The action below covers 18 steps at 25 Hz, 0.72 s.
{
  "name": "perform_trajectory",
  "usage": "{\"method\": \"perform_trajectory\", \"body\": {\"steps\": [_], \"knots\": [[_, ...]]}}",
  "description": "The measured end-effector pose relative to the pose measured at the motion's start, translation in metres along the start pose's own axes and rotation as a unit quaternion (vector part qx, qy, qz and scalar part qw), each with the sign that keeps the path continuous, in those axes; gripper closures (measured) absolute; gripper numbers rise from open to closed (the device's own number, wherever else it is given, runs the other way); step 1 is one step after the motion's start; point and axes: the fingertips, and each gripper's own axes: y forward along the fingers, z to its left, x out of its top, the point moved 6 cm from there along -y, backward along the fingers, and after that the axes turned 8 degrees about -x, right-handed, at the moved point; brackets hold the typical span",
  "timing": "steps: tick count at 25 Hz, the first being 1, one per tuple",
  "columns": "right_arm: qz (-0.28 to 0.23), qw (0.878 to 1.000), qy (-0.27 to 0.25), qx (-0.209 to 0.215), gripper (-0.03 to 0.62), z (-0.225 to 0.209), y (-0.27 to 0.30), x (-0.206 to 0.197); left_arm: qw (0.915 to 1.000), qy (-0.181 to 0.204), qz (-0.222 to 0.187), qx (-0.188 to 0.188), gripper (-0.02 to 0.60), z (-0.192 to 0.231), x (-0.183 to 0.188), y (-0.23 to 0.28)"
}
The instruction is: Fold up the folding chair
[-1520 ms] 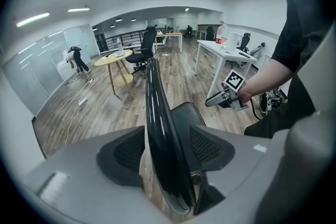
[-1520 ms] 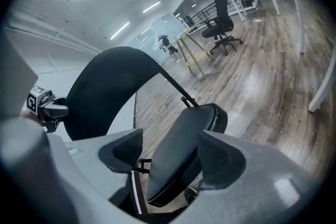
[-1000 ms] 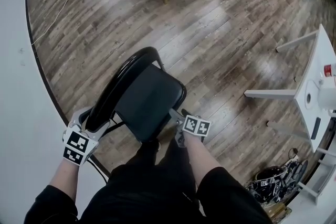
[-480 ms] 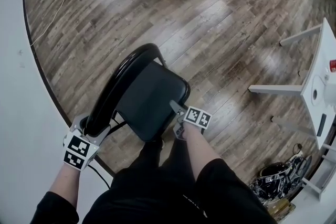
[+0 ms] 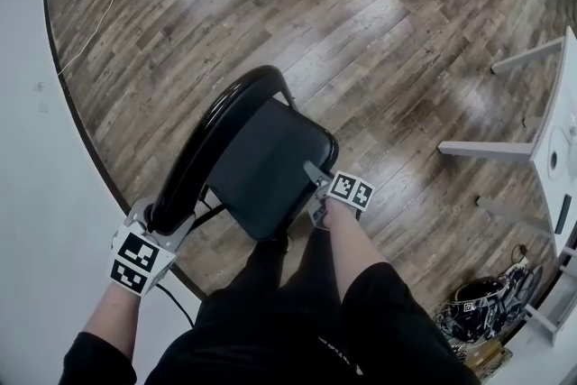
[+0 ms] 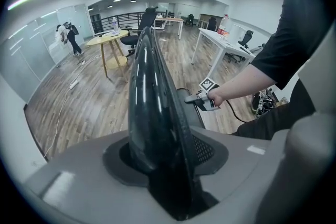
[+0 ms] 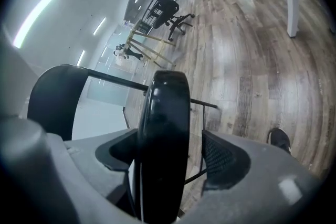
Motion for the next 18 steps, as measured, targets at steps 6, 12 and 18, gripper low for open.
{"method": "perform_trajectory", "body": {"steps": [6, 12, 18], "knots": [[0.011, 0.999, 0.021, 0.047, 0.232, 0.0, 0.011, 0.002, 0.9999, -0.005, 0.001, -0.012, 0.41, -0.001, 0.0, 0.0], [0.03, 0.995, 0.045, 0.088, 0.351, 0.012, 0.023, -0.003, 0.9993, -0.033, -0.011, -0.011, 0.442, 0.001, 0.003, -0.002], [0.031, 0.993, 0.035, 0.106, 0.413, 0.014, 0.022, -0.004, 0.9986, -0.048, -0.018, -0.008, 0.463, 0.002, 0.003, -0.003]]}}
